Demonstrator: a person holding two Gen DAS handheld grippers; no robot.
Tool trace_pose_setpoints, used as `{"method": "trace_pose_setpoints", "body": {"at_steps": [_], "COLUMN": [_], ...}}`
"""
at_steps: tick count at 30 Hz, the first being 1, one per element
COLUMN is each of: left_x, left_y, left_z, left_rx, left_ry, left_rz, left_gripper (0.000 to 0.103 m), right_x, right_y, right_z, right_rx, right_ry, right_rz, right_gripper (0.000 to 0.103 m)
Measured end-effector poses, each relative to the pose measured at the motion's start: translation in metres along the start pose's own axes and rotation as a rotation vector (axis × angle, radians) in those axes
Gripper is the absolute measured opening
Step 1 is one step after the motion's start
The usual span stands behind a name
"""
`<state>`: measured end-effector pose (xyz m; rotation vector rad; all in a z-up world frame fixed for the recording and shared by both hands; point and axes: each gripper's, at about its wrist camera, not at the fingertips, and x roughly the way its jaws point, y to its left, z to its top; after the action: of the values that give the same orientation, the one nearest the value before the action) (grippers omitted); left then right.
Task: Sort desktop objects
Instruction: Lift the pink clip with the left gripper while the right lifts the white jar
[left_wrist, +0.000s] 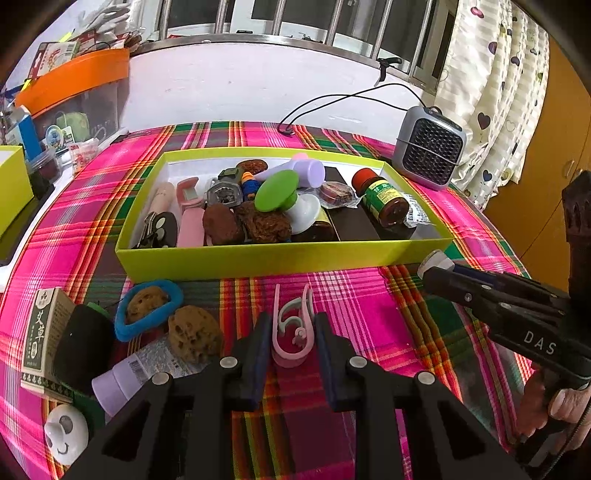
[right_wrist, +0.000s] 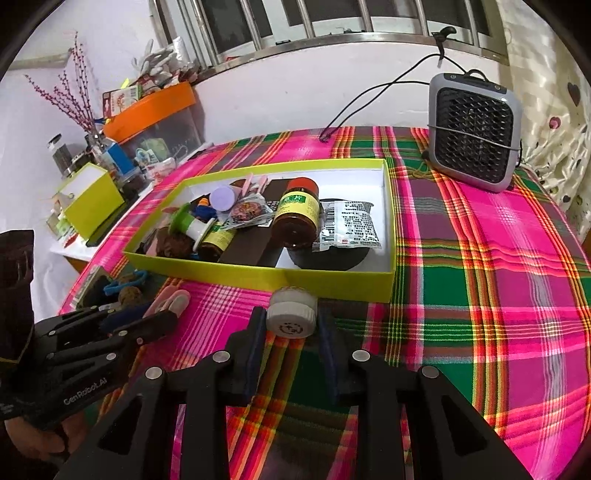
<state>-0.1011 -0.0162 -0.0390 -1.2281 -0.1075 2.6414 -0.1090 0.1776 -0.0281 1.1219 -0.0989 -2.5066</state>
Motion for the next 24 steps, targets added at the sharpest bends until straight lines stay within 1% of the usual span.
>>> {"method": "trace_pose_setpoints", "body": {"at_steps": [9, 15, 24], "left_x": [-0.014, -0.024, -0.036], "left_y": [-0.005, -0.011, -0.019], "left_z": [-0.001, 0.002, 0.006], "left_rx": [-0.002, 0.008, 0.020], "left_ry": [-0.016, -0.036, -0.061], "left_rz": [-0.007, -0.015, -0.023], "left_gripper": [0.024, 0.024, 0.024], "right_x": [-0.018, -0.033, -0.048], "right_y": [0.005, 0.010, 0.012], "right_z": [-0.001, 0.001, 0.003], "right_rx": [-0.017, -0.029, -0.035], "right_ry": [-0.032, -0.065, -0.093], "right_rz": [0.021, 0.041, 0.050], "right_gripper": [0.029, 0.029, 0.029]}}
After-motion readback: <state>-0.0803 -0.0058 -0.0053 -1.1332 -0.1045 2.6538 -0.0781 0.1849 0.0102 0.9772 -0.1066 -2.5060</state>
